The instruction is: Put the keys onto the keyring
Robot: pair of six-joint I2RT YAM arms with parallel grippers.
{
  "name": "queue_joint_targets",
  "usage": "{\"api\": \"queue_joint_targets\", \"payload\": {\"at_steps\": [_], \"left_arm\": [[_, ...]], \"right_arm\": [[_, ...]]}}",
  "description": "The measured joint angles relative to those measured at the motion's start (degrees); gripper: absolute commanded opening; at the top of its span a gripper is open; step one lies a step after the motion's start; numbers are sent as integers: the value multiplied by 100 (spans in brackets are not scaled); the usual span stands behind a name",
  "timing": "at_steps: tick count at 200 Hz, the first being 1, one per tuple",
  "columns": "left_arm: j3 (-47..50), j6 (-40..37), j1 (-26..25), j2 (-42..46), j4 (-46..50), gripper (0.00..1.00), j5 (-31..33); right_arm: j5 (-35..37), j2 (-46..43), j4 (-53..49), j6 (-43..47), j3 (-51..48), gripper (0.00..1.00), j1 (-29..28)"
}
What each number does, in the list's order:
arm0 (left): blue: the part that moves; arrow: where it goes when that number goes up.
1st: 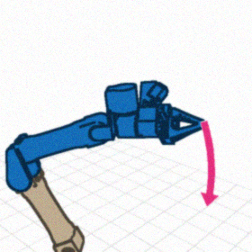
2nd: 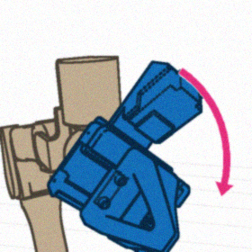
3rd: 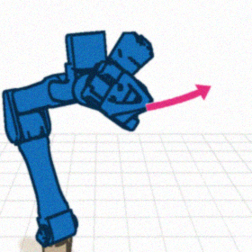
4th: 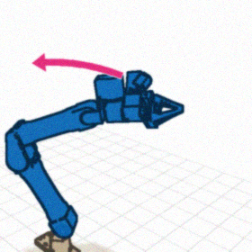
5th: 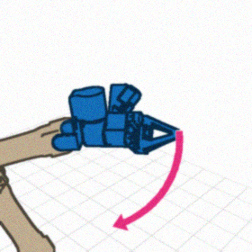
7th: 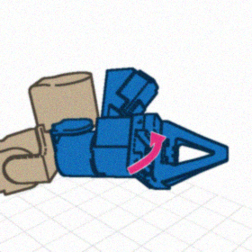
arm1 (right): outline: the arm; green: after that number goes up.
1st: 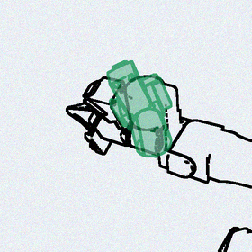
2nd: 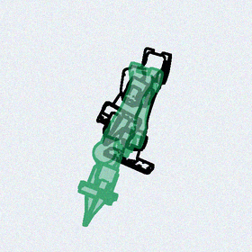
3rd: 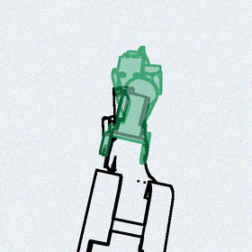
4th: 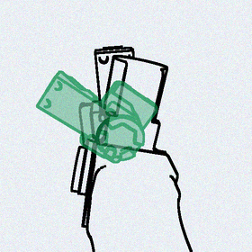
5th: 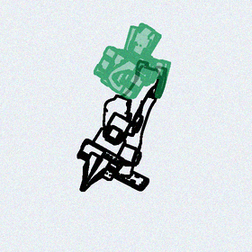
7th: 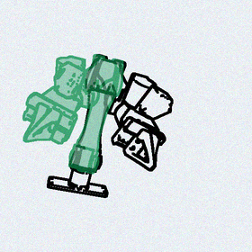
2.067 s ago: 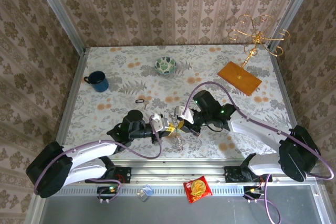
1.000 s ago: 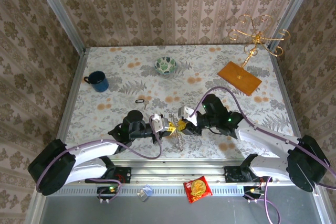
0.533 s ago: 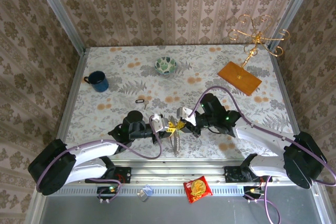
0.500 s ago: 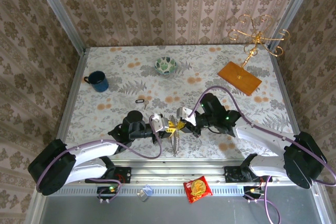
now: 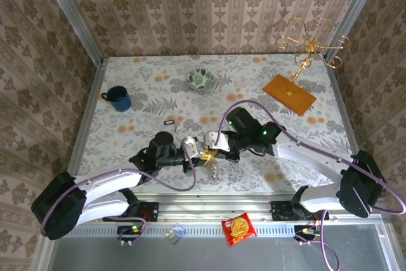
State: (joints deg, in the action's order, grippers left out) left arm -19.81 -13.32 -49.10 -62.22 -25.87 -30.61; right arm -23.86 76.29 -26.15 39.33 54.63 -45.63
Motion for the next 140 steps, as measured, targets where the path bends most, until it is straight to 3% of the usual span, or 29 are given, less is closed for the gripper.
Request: {"api": "queue_joint_targets", "payload": {"at_steps": [33, 60, 110, 140], "left_arm": [[-39, -114, 0, 7, 177, 0, -72], [-50, -177, 0, 26, 245, 0, -114], [-44, -170, 0, 35, 175, 0, -114], [2, -146, 0, 37, -7, 0, -116]], "right_arm": [[208, 105, -376, 205, 262, 0, -103], [175, 55, -286, 98, 192, 22, -90], [-378, -730, 802, -710, -931, 27, 452], [-520, -815, 1104, -1001, -1152, 27, 470]]}}
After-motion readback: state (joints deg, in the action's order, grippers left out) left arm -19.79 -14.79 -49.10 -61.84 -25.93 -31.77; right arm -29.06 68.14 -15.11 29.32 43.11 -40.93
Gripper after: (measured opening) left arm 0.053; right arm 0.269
